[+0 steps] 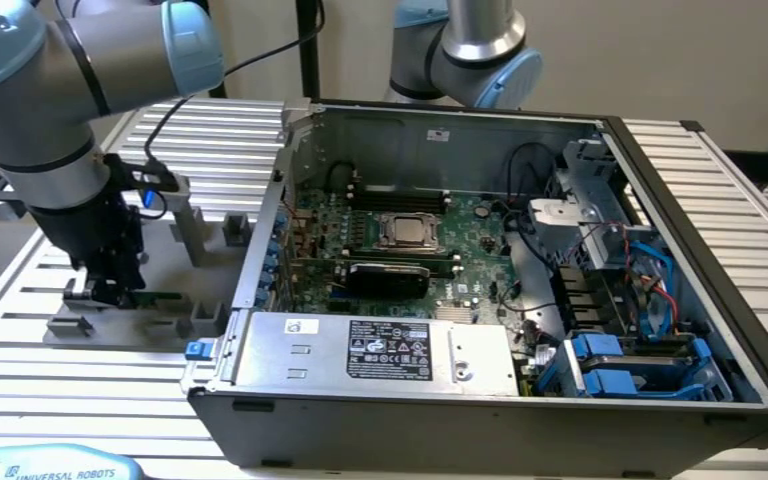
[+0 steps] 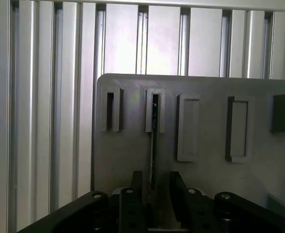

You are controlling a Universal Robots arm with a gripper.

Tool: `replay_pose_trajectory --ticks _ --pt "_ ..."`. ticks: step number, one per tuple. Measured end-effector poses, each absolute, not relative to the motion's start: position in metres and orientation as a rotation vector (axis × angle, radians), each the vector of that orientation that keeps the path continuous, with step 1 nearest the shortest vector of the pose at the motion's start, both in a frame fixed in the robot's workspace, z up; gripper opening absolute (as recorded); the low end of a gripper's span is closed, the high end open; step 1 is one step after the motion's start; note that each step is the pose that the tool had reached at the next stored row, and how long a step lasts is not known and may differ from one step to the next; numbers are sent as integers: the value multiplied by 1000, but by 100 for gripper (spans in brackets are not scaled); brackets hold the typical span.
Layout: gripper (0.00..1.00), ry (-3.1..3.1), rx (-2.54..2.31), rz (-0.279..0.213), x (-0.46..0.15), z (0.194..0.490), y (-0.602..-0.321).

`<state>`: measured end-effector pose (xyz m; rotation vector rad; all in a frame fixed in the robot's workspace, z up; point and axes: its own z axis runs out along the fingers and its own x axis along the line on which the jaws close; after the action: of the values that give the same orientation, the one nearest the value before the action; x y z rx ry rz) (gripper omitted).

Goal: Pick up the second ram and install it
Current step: 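Pick up the second ram and move it above second insertion slot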

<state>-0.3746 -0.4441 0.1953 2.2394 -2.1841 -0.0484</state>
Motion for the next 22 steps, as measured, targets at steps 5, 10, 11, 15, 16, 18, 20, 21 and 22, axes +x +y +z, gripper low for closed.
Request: replay_pose_trajectory --ticks 5,10,11,15,16,18,20,21,22 --pt "27 -2184 2239 -48 -375 195 -444" --pt "13 -2186 2237 -48 -375 195 -444" --pt "13 -2188 2236 -48 -375 195 -444" --pt "13 -2208 2216 -49 -375 195 -444" --pt "13 -2215 2209 -49 -374 195 -444" --pt "13 -2222 2202 -49 -375 195 -444" --pt "13 -2222 2202 -49 -375 195 -444" --pt "13 -2222 2202 -49 -375 195 -444" --pt "13 -2222 2202 -49 -375 195 -444"
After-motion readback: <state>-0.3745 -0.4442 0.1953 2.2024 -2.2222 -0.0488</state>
